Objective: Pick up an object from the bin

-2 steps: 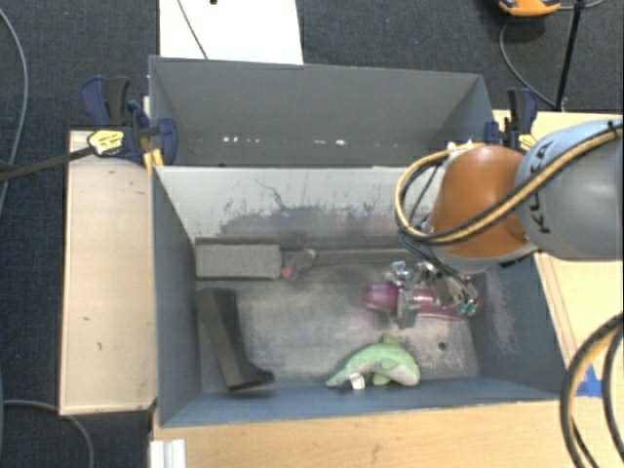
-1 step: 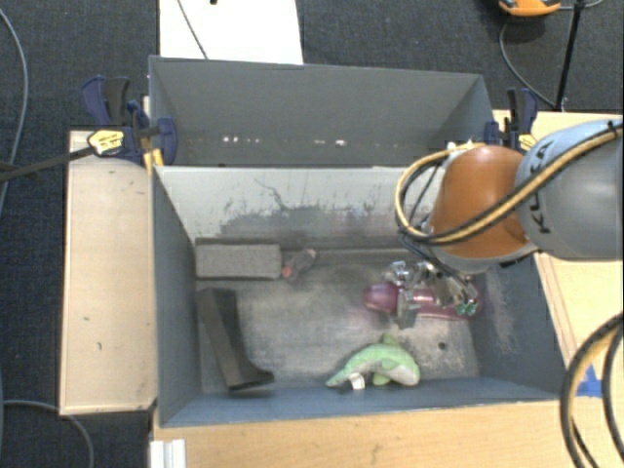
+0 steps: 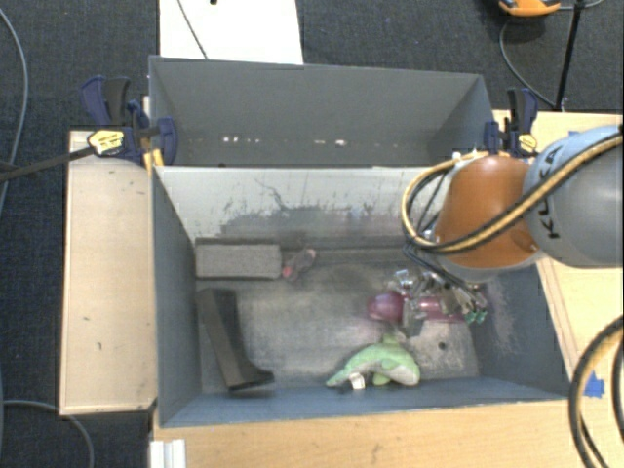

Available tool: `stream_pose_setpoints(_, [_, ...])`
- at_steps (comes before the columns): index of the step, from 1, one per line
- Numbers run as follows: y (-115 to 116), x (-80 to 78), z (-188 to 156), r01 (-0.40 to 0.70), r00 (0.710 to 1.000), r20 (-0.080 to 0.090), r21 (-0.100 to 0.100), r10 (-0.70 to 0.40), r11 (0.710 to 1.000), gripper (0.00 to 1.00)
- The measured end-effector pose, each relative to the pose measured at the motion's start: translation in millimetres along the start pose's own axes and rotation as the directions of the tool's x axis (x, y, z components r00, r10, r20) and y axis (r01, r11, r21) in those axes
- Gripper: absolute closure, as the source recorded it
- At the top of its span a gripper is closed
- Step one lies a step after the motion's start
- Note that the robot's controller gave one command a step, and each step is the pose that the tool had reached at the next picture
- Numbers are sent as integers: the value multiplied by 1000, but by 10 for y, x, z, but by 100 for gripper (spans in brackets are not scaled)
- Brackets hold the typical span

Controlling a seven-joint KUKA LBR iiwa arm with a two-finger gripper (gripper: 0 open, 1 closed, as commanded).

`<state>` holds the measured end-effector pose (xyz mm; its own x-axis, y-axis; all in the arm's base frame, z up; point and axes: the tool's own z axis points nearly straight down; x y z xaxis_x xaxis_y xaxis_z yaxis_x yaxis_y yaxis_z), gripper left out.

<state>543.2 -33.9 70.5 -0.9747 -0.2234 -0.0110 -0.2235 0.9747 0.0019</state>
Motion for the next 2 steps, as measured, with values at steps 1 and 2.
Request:
stream_pose_setpoints(1, [-72,-96,-1702,373,928,5,4,-373,928,100])
stream_pose_setpoints(2, [-67,-82,-1677,371,929,0,0,-371,929,100])
